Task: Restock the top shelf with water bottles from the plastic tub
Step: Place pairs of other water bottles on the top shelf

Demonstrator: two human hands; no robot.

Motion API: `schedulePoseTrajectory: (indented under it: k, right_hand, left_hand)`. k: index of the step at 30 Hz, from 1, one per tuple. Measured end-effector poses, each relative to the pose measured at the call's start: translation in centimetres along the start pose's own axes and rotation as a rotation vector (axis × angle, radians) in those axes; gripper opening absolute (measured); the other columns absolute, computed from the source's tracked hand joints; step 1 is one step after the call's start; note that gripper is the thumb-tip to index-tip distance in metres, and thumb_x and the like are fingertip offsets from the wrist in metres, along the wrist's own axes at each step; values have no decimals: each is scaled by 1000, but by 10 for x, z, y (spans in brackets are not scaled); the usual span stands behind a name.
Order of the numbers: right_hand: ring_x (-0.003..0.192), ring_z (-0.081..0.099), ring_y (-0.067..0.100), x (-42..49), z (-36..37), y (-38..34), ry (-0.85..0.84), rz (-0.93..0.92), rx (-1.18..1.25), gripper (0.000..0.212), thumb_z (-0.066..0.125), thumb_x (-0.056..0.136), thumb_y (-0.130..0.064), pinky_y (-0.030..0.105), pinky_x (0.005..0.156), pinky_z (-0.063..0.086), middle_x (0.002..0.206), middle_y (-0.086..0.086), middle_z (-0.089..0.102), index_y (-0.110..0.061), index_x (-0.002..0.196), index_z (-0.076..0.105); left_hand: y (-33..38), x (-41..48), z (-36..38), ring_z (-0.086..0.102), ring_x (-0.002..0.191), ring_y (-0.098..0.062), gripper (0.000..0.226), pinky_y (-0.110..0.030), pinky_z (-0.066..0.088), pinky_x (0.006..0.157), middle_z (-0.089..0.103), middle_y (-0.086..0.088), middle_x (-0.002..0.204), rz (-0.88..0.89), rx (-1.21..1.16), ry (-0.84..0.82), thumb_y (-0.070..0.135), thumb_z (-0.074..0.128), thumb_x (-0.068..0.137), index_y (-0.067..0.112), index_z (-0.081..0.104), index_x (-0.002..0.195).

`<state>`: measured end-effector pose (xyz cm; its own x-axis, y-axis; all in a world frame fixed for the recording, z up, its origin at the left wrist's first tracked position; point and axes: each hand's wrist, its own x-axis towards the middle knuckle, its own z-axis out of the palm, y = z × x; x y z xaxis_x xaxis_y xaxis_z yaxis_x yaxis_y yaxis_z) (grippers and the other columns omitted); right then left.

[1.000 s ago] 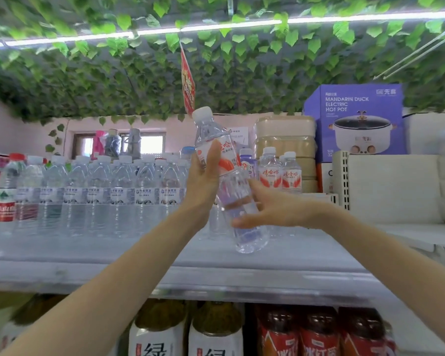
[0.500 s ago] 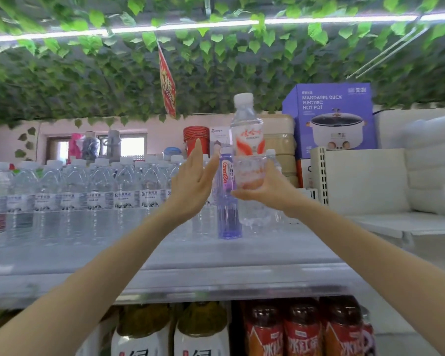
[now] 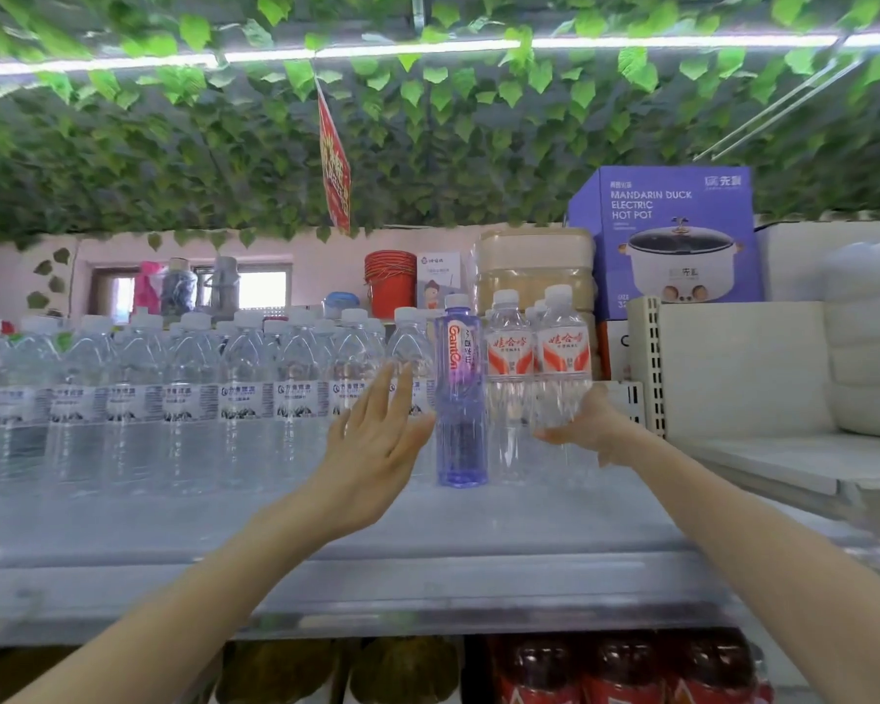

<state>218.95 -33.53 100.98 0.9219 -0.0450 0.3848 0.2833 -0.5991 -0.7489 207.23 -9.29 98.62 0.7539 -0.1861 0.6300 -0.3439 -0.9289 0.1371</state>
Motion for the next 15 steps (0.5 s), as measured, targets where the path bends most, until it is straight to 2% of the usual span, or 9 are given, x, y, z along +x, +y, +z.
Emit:
schedulePoseTrajectory:
  k: [2,4,6,7,10,15]
  right_hand:
    - [135,33,34,1,-3,-2,-43,38,-38,109,78,77,-23,48,105,39,151,12,24,-5,148,-2]
    - [136,31,37,-1,-10,-3,-134,130,-55,112,74,81,-19,48,101,43,154,16,18,-7,148,-16]
    - [137,30,37,-1,-14,0,-209,172,-102,105,70,84,-10,47,104,41,155,18,18,-6,148,-13]
    - [138,29,35,-1,-16,0,-224,174,-135,100,68,85,-9,46,105,40,155,17,17,-5,148,-10]
    - [135,34,32,5,-12,3,-200,177,-221,86,64,88,-13,41,106,40,153,17,23,-2,147,3]
    - [124,47,35,8,-3,-1,-125,142,-313,100,74,80,-17,37,96,48,152,18,24,-2,148,2]
  left_hand:
    - [-2,2,3,-21,141,-8,55,-36,-7,114,-27,9,152,8,-12,-10,44,6,99,27,-27,140]
    - [-4,4,7,-21,141,-8,59,-38,-8,114,-28,10,152,4,-23,-44,52,6,97,28,-30,136]
    - [-4,5,7,-21,141,-8,66,-38,-7,116,-29,11,151,0,-6,-67,64,3,87,31,-32,132]
    - [-3,7,7,-21,141,-8,67,-38,-7,116,-29,10,152,-1,3,-67,64,3,88,31,-32,135]
    - [0,14,8,-19,142,-10,59,-39,-7,115,-27,8,153,-9,-12,-49,45,10,98,30,-26,143]
    - [1,18,18,-21,142,-11,56,-45,-7,116,-29,9,152,17,-35,-73,44,11,99,34,-33,131]
